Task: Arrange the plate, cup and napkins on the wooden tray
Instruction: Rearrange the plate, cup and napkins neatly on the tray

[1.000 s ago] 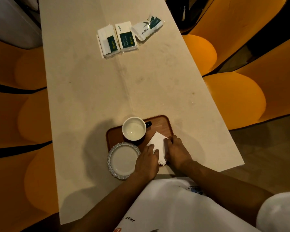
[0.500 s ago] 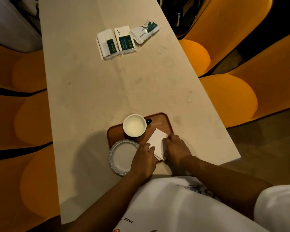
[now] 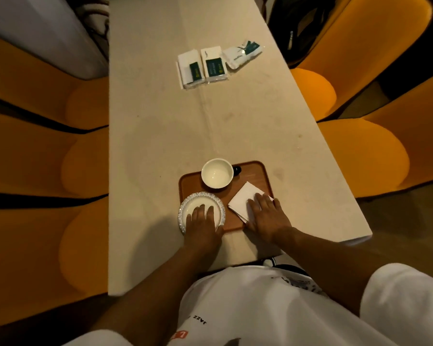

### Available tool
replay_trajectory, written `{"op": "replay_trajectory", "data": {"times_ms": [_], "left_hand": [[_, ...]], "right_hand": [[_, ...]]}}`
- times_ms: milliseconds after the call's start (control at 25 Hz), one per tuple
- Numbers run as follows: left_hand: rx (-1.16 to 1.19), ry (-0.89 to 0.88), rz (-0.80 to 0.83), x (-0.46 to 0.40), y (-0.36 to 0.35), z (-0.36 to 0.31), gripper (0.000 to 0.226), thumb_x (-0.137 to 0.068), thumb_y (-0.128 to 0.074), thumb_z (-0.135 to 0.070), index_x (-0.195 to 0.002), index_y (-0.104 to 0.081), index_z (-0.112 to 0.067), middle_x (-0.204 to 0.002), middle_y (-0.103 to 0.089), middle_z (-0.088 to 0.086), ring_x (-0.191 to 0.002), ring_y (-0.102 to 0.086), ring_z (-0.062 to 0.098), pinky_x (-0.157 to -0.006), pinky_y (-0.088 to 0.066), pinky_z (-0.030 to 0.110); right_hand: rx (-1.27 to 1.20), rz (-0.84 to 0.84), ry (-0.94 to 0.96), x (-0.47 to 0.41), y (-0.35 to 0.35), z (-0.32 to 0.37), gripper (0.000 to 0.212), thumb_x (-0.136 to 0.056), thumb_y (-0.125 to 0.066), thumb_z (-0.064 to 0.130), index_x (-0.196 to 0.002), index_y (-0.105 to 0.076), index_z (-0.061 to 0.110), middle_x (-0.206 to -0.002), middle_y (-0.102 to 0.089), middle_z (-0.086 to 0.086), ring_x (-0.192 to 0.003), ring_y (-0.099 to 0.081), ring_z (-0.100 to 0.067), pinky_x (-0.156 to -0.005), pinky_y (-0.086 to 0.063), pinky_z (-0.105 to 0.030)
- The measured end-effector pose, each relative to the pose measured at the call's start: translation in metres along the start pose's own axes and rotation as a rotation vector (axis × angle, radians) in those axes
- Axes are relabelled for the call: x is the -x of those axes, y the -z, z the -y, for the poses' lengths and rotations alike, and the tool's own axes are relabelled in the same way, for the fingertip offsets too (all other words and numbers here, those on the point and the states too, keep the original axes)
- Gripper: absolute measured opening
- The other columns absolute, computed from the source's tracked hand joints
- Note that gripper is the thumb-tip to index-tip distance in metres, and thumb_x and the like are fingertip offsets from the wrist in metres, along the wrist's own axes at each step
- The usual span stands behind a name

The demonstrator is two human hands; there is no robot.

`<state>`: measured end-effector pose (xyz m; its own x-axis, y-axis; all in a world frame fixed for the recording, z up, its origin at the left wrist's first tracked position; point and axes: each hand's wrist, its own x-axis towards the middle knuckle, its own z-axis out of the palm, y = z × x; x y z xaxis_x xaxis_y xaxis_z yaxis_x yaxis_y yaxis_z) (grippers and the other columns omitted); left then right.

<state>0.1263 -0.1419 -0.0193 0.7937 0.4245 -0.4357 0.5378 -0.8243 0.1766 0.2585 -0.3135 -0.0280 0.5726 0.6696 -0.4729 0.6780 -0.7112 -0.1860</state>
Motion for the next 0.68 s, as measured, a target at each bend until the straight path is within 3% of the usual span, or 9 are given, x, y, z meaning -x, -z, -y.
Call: {"op": "replay_trajectory", "data": {"times_ms": [200, 440, 600, 680], "left_hand": [[-0.087, 0.019, 0.041, 0.017, 0.002, 0.006, 0.075, -0.092, -0.036, -0.061, -0.15, -0.021, -0.016, -0.158, -0.022, 0.02, -0.144, -0.021, 0.038, -0.116, -0.021, 0.054], [0.019, 0.092, 0.101, 0.018, 0.004, -0.004, 0.073, -0.094, -0.026, -0.063, -0.15, -0.021, -0.018, -0.16, -0.019, 0.018, -0.146, -0.017, 0.036, -0.118, -0.014, 0.056], [0.023, 0.112, 0.148, 0.017, 0.009, -0.004, 0.069, -0.094, -0.023, -0.061, -0.148, -0.026, -0.017, -0.157, -0.026, 0.018, -0.145, -0.02, 0.035, -0.117, -0.011, 0.056], [0.012, 0.087, 0.201, 0.015, 0.021, -0.002, 0.066, -0.095, -0.02, -0.059, -0.145, -0.034, -0.017, -0.152, -0.035, 0.018, -0.139, -0.029, 0.036, -0.115, -0.018, 0.057]], "right_hand": [[0.028, 0.047, 0.092, 0.002, 0.002, 0.003, 0.084, -0.088, -0.022, 0.069, -0.154, -0.007, 0.019, -0.164, -0.002, -0.015, -0.149, 0.002, -0.037, -0.118, -0.002, -0.059], [-0.001, 0.095, 0.055, 0.014, 0.008, 0.007, 0.081, -0.09, -0.009, 0.069, -0.154, -0.004, 0.02, -0.164, 0.002, -0.016, -0.149, 0.006, -0.039, -0.117, 0.003, -0.059], [0.014, 0.161, 0.011, 0.014, 0.021, 0.007, 0.08, -0.091, -0.025, 0.066, -0.154, -0.01, 0.018, -0.163, -0.006, -0.015, -0.149, -0.001, -0.038, -0.118, 0.0, -0.058], [0.004, 0.235, -0.005, 0.008, 0.034, 0.009, 0.079, -0.09, -0.04, 0.062, -0.152, -0.019, 0.017, -0.16, -0.02, -0.015, -0.146, -0.017, -0.037, -0.118, -0.011, -0.056]]}}
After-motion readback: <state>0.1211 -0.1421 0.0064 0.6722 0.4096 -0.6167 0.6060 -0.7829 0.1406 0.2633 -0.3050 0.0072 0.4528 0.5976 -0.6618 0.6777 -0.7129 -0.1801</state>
